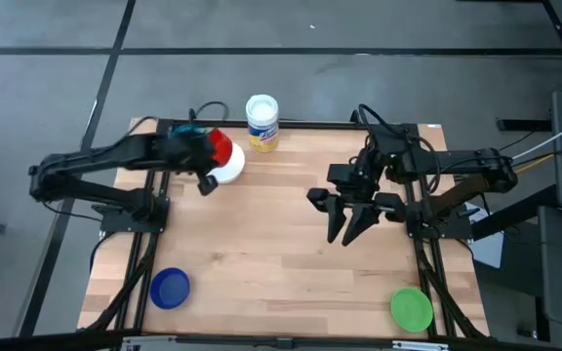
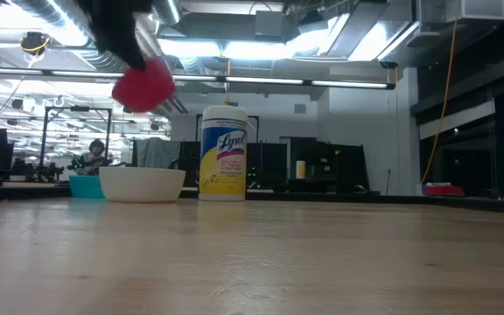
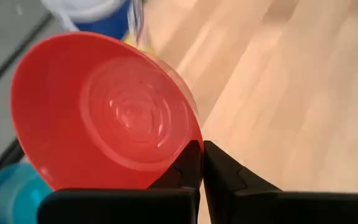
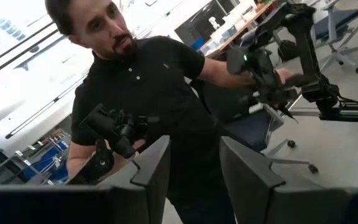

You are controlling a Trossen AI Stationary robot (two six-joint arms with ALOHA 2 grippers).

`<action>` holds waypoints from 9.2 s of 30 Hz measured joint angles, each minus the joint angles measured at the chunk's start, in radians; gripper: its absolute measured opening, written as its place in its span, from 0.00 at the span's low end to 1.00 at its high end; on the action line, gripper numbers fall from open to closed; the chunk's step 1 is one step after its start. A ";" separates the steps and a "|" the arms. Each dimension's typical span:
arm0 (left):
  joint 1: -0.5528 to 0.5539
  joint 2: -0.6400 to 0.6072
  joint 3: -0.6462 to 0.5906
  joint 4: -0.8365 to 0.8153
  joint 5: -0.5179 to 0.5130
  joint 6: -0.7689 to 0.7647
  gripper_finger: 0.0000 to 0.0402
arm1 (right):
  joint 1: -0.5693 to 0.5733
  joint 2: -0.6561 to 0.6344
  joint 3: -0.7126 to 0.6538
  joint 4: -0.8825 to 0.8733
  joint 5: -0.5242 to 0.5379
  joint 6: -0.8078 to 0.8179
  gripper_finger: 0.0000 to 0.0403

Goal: Nest bowls inside each other
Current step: Stack the red bowl on top of the white bowl, then stack the light blue bowl on top of the red bowl, then stack the blue bowl on top of the light blue bowl

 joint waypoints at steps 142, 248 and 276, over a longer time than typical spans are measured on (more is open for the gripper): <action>0.731 0.438 0.069 -0.210 0.081 0.485 0.01 | 0.131 -0.122 0.000 0.226 0.289 -0.026 0.35; -1.036 0.217 -0.397 0.236 0.440 -0.837 0.35 | 0.198 -0.130 0.000 0.231 0.373 -0.109 0.37; -0.239 -0.092 -0.322 0.014 0.034 -0.714 0.01 | 0.198 -0.130 0.000 0.266 0.373 -0.117 0.37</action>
